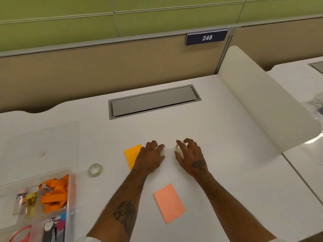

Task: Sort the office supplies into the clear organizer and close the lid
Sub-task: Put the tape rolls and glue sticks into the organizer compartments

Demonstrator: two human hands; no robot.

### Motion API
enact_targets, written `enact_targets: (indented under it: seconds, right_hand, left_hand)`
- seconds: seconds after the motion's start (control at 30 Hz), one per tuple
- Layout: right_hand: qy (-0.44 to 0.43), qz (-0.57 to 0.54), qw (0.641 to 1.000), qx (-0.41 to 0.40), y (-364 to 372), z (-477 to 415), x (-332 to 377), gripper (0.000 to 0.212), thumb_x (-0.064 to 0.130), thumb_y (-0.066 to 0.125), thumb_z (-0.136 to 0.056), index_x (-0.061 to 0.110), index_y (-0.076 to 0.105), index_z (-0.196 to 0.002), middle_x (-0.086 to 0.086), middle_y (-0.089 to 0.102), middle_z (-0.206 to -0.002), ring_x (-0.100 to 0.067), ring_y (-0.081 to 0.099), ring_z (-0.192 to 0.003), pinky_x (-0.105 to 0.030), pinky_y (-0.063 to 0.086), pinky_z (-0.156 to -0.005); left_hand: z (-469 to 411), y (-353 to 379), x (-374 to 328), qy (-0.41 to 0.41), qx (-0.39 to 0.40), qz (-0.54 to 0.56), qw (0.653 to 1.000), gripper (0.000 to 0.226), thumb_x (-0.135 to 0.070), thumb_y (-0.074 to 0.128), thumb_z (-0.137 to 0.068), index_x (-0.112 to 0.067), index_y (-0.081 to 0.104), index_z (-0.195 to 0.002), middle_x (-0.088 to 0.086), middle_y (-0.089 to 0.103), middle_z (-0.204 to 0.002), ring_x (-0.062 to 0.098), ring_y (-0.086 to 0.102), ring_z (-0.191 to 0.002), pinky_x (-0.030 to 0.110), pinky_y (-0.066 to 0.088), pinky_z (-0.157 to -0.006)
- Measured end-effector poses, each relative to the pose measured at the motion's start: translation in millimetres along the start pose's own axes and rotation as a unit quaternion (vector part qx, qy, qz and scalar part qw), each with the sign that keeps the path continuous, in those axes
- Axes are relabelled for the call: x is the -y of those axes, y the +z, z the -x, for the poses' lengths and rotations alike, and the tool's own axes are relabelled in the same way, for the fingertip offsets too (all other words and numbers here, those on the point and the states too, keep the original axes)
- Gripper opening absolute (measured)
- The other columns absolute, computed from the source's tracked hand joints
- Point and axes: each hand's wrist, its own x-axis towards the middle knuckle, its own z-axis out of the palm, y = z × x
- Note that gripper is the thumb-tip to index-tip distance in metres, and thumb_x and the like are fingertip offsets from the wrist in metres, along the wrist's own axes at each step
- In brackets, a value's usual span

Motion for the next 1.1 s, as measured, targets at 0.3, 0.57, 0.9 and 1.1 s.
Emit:
enact_targets:
  seconds: [0.3, 0.57, 0.9, 1.1]
  right_hand:
    - [-0.044, 0.006, 0.998, -0.05, -21.1, 4.3, 34.4, 0.043, 0.035, 0.067, -0.086, 0.01, 0.065, -0.121, -0.015, 0.065, -0.108, -0.028, 0.064, -0.087, -0.036, 0.054, -0.07]
    - [-0.107, -0.004, 0.991, -0.078, -26.1, 3.4, 101.2, 0.042, 0.036, 0.065, -0.086, 0.01, 0.065, -0.119, -0.012, 0.064, -0.103, -0.028, 0.062, -0.083, -0.036, 0.049, -0.068]
    - [-0.155, -0.031, 0.985, -0.073, -15.2, 15.6, 213.1, 0.042, 0.035, 0.067, -0.085, 0.013, 0.063, -0.121, -0.011, 0.062, -0.104, -0.029, 0.061, -0.084, -0.038, 0.049, -0.071]
    - [-0.157, -0.015, 0.984, -0.077, -1.8, 31.3, 296.6, 0.042, 0.041, 0.059, -0.089, 0.016, 0.061, -0.123, -0.007, 0.06, -0.106, -0.025, 0.059, -0.088, -0.037, 0.046, -0.073]
  left_hand:
    - [47.2, -33.2, 22.2, -0.024, -0.085, 0.03, 0.996, 0.048, -0.045, 0.043, -0.097, -0.02, 0.042, -0.138, 0.005, 0.044, -0.133, 0.025, 0.047, -0.115, 0.038, 0.045, -0.09]
    - [118.6, -58.9, 61.2, -0.065, -0.113, -0.004, 0.991, 0.05, -0.045, 0.038, -0.098, -0.021, 0.039, -0.142, 0.005, 0.044, -0.135, 0.025, 0.047, -0.115, 0.04, 0.044, -0.089]
    - [217.0, -72.7, 140.8, -0.111, -0.148, -0.005, 0.983, 0.048, -0.045, 0.04, -0.097, -0.025, 0.041, -0.141, 0.003, 0.046, -0.13, 0.024, 0.048, -0.115, 0.039, 0.043, -0.089]
    - [280.4, -77.0, 203.1, -0.121, -0.147, -0.009, 0.982, 0.048, -0.043, 0.043, -0.096, -0.024, 0.042, -0.14, 0.004, 0.046, -0.13, 0.025, 0.047, -0.115, 0.041, 0.043, -0.089]
